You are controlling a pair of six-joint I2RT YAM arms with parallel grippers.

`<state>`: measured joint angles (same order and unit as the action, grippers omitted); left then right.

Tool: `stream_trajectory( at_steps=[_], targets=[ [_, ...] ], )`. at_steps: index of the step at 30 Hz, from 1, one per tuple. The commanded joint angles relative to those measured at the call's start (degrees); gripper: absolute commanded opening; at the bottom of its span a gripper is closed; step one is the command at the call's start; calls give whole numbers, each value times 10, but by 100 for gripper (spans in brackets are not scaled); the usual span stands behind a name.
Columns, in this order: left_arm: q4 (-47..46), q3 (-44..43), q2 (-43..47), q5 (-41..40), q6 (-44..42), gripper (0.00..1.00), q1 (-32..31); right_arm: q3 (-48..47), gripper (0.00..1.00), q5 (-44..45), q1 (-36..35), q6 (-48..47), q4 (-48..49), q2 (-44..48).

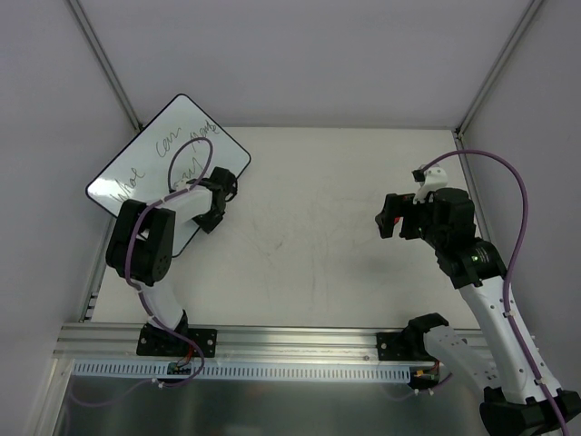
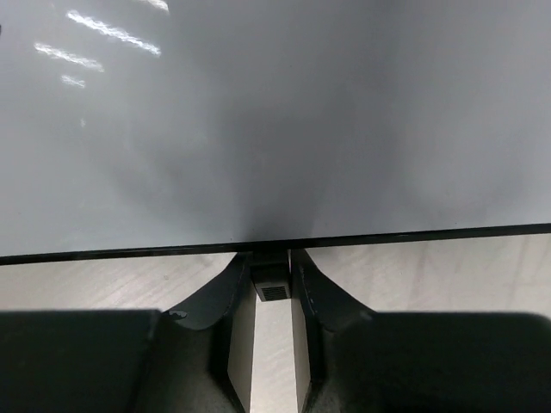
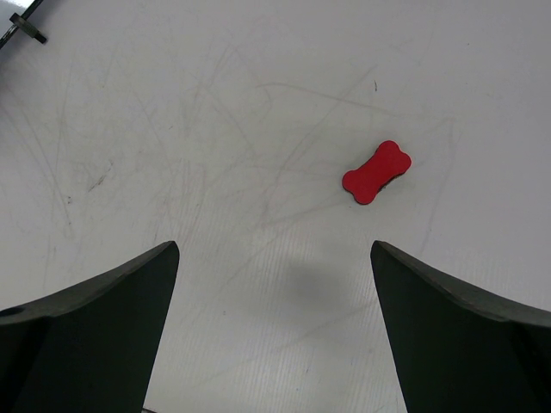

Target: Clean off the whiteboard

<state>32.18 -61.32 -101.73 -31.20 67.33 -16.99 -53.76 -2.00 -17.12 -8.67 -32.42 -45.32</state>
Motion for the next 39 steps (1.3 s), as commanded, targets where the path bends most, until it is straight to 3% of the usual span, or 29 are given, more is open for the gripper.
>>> stream_trajectory(
  at_steps=[1, 12, 39],
  targets=[
    [3, -24, -20, 5, -54, 0, 2, -6, 99, 0, -2, -8, 11, 0],
    [3, -81, -65, 45, -129, 0, -72, -9, 99, 6, -2, -6, 11, 3],
    [2, -84, -94, 133, -142, 0, -355, 23, 99, 58, -2, 53, 11, 13]
  ],
)
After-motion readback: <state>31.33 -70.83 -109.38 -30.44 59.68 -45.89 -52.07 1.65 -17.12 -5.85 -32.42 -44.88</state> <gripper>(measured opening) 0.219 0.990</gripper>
